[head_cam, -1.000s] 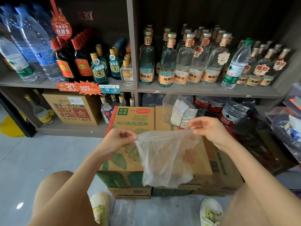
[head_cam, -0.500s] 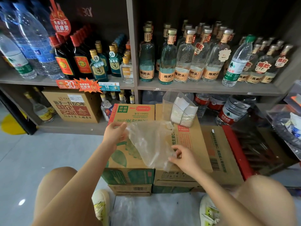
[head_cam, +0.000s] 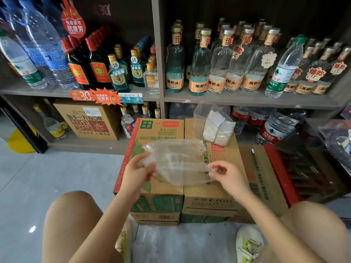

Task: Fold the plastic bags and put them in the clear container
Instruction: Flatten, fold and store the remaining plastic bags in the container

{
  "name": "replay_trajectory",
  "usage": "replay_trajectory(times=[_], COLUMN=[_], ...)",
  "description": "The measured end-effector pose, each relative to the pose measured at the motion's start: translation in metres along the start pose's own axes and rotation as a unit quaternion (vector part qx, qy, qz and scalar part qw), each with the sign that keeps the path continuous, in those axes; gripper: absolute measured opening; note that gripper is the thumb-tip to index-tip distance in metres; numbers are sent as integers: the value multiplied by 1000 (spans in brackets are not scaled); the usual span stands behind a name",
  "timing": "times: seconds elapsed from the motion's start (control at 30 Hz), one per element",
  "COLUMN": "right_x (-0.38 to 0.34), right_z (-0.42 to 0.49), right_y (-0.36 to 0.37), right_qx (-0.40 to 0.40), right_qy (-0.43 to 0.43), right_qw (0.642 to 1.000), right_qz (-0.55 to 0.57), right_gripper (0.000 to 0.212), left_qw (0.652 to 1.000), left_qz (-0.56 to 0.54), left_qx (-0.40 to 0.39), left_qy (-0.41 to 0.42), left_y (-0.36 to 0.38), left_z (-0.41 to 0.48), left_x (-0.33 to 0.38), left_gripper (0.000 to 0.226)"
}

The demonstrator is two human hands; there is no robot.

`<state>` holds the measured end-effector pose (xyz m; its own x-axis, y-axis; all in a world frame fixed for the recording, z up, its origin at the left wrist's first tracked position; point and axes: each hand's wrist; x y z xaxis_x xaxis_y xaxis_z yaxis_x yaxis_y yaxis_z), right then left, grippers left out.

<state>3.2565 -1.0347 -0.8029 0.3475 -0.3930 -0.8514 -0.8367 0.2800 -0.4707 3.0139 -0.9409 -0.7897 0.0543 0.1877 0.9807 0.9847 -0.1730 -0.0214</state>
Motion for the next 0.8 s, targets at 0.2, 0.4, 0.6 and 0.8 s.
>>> replay_trajectory(times=[0.2,0.4,0.6,0.8], right_x=[7,1,12,16], right_z=[5,10,17,11], right_y=[-27,3,22,-5], right_qx=[-4,-67,-17,-24], right_qy=[6,32,6,23], right_qw=[1000,994,994,999], right_qz=[-19,-84,-103,-30], right_gripper=[40,47,15,12], left_qw=[994,980,971,956], left_qz=[-89,-136,-166,-199], left_qx=[13,26,52,102], left_qy=[-69,-145,-162,-189], left_y=[-20,-16,-26,-38], left_z=[10,9,11,13], left_x=[-6,-21,-26,-30], left_gripper=[21,18,13,6])
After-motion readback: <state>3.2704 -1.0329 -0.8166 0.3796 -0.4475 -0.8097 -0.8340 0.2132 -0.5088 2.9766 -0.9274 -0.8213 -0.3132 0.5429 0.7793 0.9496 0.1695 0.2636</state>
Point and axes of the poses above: each hand's wrist, its own z-axis towards the middle knuckle, its own y-axis out of the palm, x = y × z, and after that the axes turned 7 degrees about y, right-handed
